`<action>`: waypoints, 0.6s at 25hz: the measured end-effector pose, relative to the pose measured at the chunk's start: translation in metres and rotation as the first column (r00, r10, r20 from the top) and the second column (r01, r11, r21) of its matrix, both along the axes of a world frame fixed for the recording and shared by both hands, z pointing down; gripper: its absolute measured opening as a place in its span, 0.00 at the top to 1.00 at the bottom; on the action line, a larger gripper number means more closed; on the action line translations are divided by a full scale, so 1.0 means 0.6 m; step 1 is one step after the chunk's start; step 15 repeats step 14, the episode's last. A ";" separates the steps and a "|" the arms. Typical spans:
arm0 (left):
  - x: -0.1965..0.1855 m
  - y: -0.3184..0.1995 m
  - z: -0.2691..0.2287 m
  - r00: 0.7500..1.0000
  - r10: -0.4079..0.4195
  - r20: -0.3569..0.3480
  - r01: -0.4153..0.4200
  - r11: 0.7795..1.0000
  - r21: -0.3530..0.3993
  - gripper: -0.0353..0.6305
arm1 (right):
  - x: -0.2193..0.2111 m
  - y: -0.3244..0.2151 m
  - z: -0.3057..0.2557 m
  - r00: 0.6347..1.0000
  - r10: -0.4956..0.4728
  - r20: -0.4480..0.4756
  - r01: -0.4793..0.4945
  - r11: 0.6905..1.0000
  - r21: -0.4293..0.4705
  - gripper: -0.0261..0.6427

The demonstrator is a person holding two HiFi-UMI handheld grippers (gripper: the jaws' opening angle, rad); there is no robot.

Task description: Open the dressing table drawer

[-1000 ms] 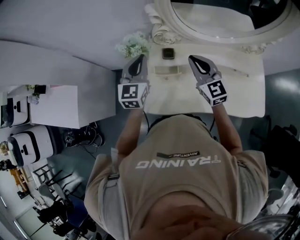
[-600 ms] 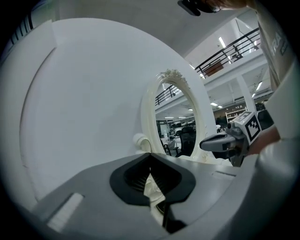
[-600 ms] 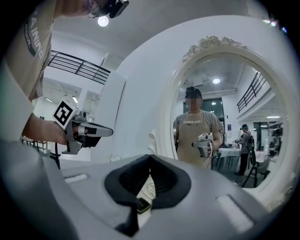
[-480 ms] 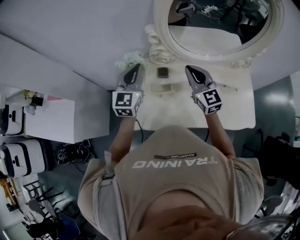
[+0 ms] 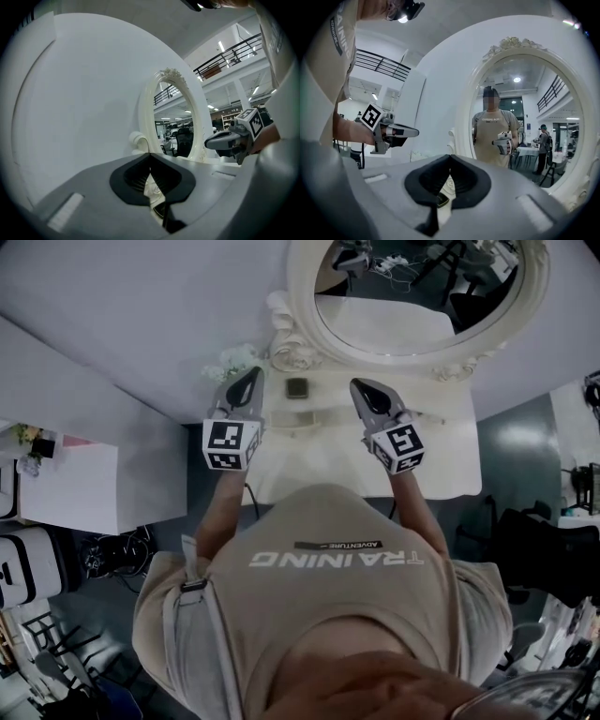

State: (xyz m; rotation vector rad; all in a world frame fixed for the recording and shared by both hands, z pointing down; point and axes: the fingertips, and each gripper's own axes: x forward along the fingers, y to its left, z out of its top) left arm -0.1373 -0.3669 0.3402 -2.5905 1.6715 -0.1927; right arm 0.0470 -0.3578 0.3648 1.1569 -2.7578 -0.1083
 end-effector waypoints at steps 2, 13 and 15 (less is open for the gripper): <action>-0.002 -0.010 -0.005 1.000 -0.008 -0.003 0.008 1.000 0.012 0.94 | -0.004 -0.009 -0.001 1.000 -0.008 0.001 0.008 1.000 0.002 0.96; 0.001 -0.029 0.002 0.999 -0.022 -0.040 0.022 1.000 0.015 0.94 | -0.028 -0.025 0.013 0.999 -0.034 -0.011 0.034 0.999 0.004 0.96; 0.001 -0.028 0.001 0.999 -0.024 -0.045 0.025 1.000 0.017 0.94 | -0.030 -0.023 0.015 0.999 -0.032 -0.007 0.032 0.999 0.002 0.96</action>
